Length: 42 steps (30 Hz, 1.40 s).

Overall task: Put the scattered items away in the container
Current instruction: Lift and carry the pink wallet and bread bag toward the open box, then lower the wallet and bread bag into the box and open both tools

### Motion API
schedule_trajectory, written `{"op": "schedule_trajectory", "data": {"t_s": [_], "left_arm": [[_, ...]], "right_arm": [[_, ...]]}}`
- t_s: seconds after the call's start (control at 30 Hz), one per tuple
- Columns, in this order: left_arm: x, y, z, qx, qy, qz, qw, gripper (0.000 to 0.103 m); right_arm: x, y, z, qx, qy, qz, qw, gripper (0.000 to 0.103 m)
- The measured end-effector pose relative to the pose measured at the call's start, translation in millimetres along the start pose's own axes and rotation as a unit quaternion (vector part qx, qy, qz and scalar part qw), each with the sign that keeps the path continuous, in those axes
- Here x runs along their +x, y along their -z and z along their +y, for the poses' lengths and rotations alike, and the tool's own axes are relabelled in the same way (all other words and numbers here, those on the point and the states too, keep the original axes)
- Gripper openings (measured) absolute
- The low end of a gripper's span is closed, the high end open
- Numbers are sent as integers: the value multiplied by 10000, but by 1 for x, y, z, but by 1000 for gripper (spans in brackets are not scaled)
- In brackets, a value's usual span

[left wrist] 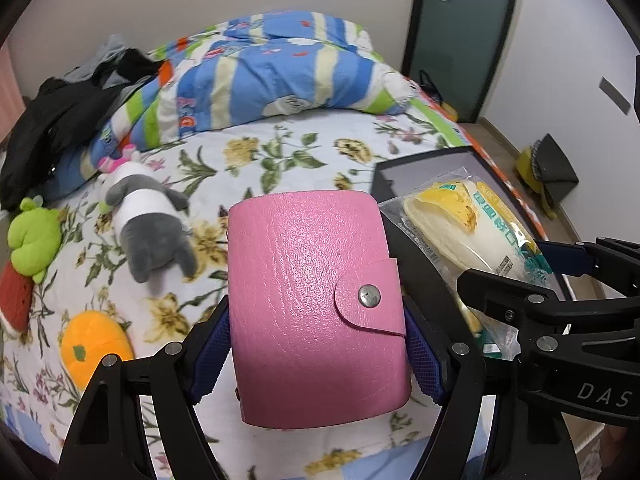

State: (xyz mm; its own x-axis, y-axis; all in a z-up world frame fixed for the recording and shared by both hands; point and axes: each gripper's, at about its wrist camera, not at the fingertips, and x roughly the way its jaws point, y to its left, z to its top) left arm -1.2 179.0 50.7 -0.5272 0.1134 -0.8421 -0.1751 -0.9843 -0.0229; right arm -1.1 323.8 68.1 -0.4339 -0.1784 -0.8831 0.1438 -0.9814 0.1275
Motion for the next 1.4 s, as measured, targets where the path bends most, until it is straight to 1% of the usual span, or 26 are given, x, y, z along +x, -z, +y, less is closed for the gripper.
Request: {"op": "schedule_trajectory", "data": {"t_s": [0.2, 0.5, 0.7, 0.8, 0.9, 1.13, 1.27, 1.37, 1.4], "left_arm": [[-6, -2, -42, 270, 149, -50, 9995, 78], [-3, -16, -103, 651, 536, -21, 9964, 78], [13, -26, -134, 796, 878, 81, 9929, 78], [23, -29, -149, 919, 878, 137, 9918, 78], [33, -31, -156, 953, 891, 184, 9913, 78], [55, -38, -157, 937, 892, 322, 9911, 79], [68, -41, -156, 888, 871, 471, 9911, 79], [70, -43, -156, 849, 977, 395, 9908, 79], [69, -44, -157, 846, 1012, 370, 9906, 79]], "right_arm": [[-18, 16, -38, 267, 186, -83, 9994, 67], [-41, 33, -97, 736, 473, -203, 9960, 67], [-44, 38, -128, 1022, 643, -210, 9925, 67], [-40, 38, -138, 1111, 655, -164, 9915, 67], [-33, 37, -144, 1162, 661, -130, 9909, 67], [-11, 31, -156, 1358, 612, -25, 9888, 68], [2, 31, -164, 1619, 494, 74, 9855, 70], [4, 30, -170, 1749, 491, 32, 9834, 75], [4, 30, -172, 1786, 511, 15, 9826, 78]]}}
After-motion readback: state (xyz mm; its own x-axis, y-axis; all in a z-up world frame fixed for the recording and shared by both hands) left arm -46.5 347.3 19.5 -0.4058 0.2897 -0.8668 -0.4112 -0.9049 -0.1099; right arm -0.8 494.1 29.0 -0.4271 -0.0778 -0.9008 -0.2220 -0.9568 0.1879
